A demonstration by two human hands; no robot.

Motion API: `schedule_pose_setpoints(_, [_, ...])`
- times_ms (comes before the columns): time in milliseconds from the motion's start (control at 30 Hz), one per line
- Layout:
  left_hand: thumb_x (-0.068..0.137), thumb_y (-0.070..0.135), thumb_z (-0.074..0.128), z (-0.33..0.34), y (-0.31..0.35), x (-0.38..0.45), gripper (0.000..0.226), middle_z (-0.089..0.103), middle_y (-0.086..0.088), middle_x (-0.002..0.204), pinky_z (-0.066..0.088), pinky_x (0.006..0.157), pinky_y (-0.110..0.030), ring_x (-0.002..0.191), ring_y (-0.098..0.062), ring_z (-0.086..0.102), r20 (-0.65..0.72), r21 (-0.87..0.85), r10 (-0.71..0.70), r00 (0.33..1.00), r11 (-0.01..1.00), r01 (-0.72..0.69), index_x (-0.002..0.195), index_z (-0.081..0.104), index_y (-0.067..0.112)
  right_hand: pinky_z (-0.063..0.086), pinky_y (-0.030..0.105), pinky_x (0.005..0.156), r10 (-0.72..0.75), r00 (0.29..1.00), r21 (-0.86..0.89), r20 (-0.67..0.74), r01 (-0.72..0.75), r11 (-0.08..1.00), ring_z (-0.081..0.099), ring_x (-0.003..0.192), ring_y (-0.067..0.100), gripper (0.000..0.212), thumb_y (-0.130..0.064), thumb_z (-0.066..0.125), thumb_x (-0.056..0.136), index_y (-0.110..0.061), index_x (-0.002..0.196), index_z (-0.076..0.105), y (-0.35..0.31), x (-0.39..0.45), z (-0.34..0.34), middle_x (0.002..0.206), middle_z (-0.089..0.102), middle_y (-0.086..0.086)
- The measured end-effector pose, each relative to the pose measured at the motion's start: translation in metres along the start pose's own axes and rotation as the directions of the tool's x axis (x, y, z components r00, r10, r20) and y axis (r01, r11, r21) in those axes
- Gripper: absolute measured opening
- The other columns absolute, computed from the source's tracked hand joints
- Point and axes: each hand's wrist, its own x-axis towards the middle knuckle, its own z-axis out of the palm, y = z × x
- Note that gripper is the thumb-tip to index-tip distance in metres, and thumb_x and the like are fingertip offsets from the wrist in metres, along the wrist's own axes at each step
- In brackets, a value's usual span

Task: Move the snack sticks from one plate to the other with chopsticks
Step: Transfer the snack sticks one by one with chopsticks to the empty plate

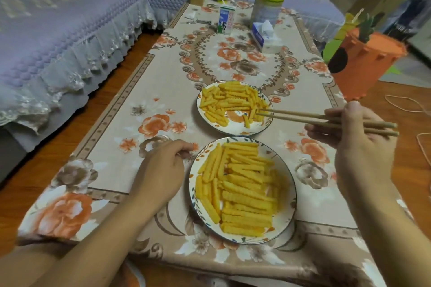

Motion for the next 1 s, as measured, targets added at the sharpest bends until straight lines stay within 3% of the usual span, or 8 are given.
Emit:
schedule_pose_setpoints(133, [0.096, -0.003, 0.045, 0.003, -0.002, -0.001, 0.043, 0.068, 0.019, 0.099, 0.049, 0.084, -0.025, 0.097, 0.004, 0.060, -0.006, -0.040, -0.026, 1.000, 0.999, 0.026, 0.112, 0.073, 0.026, 0.062, 0.055, 0.083, 0.057, 0.997, -0.016, -0.061, -0.058, 0.998, 0.075, 0.075, 0.033, 0.036, -0.030, 0.048, 0.109, -0.007, 0.092, 0.069, 0.021, 0.038, 0.000, 0.084, 0.071, 0.020])
schedule_pose_setpoints(200, [0.095, -0.004, 0.045, 0.004, -0.003, 0.001, 0.044, 0.067, 0.023, 0.096, 0.050, 0.084, -0.027, 0.096, 0.008, 0.059, -0.024, -0.064, -0.031, 0.999, 0.998, 0.029, 0.109, 0.073, 0.028, 0.063, 0.053, 0.079, 0.037, 0.997, -0.034, -0.064, -0.039, 0.999, 0.076, 0.073, 0.032, 0.035, -0.030, 0.050, 0.108, -0.009, 0.089, 0.070, 0.026, 0.045, 0.005, 0.079, 0.072, 0.018])
schedule_pose_setpoints(333, [0.096, -0.003, 0.047, 0.007, -0.002, 0.003, 0.047, 0.068, 0.024, 0.094, 0.044, 0.079, -0.014, 0.096, 0.018, 0.056, -0.041, -0.093, -0.051, 0.998, 0.995, 0.047, 0.102, 0.068, 0.038, 0.064, 0.049, 0.073, -0.080, 0.996, -0.156, -0.049, 0.071, 0.985, 0.076, 0.069, 0.026, 0.036, -0.029, 0.049, 0.108, -0.004, 0.091, 0.070, 0.033, 0.042, 0.011, 0.080, 0.073, 0.017])
schedule_pose_setpoints(500, [0.094, -0.004, 0.046, 0.007, -0.001, 0.007, 0.051, 0.069, 0.022, 0.095, 0.044, 0.077, -0.017, 0.095, 0.017, 0.056, -0.057, -0.075, -0.036, 0.998, 0.997, 0.031, 0.097, 0.065, 0.043, 0.062, 0.047, 0.062, -0.267, 0.964, -0.223, -0.006, 0.259, 0.940, 0.076, 0.066, 0.021, 0.035, -0.031, 0.051, 0.108, -0.007, 0.089, 0.068, 0.036, 0.037, 0.012, 0.078, 0.070, 0.012])
schedule_pose_setpoints(600, [0.095, -0.001, 0.046, 0.008, -0.001, 0.009, 0.048, 0.069, 0.020, 0.095, 0.047, 0.078, -0.026, 0.095, 0.006, 0.058, -0.060, -0.047, -0.046, 0.997, 0.998, 0.043, 0.099, 0.067, 0.041, 0.060, 0.049, 0.058, -0.337, 0.941, -0.290, 0.021, 0.328, 0.899, 0.075, 0.063, 0.016, 0.035, -0.034, 0.052, 0.107, -0.011, 0.086, 0.066, 0.040, 0.035, 0.012, 0.074, 0.068, 0.006])
schedule_pose_setpoints(767, [0.094, -0.003, 0.046, 0.011, 0.000, 0.010, 0.044, 0.069, 0.018, 0.095, 0.041, 0.074, -0.015, 0.095, 0.006, 0.057, -0.066, -0.033, -0.035, 0.997, 0.999, 0.033, 0.102, 0.072, 0.032, 0.058, 0.043, 0.055, -0.441, 0.893, -0.375, 0.089, 0.440, 0.816, 0.073, 0.064, 0.018, 0.037, -0.036, 0.049, 0.107, -0.011, 0.086, 0.067, 0.045, 0.032, 0.014, 0.075, 0.068, 0.010])
schedule_pose_setpoints(867, [0.094, -0.003, 0.046, 0.011, 0.001, 0.009, 0.043, 0.069, 0.017, 0.096, 0.043, 0.074, -0.019, 0.095, 0.006, 0.057, -0.067, -0.030, -0.037, 0.997, 0.999, 0.035, 0.105, 0.073, 0.030, 0.058, 0.030, 0.058, -0.397, 0.915, -0.296, 0.074, 0.401, 0.867, 0.074, 0.066, 0.018, 0.031, -0.032, 0.052, 0.106, -0.011, 0.092, 0.070, 0.039, 0.037, 0.010, 0.081, 0.069, 0.014])
schedule_pose_setpoints(1000, [0.094, -0.003, 0.046, 0.010, 0.001, 0.009, 0.043, 0.069, 0.016, 0.097, 0.043, 0.075, -0.022, 0.093, 0.003, 0.057, -0.062, -0.020, -0.034, 0.998, 0.999, 0.033, 0.105, 0.073, 0.030, 0.062, 0.032, 0.063, -0.245, 0.960, -0.270, 0.132, 0.273, 0.923, 0.075, 0.067, 0.014, 0.021, -0.025, 0.056, 0.105, -0.016, 0.093, 0.070, 0.040, 0.040, 0.012, 0.083, 0.072, 0.008])
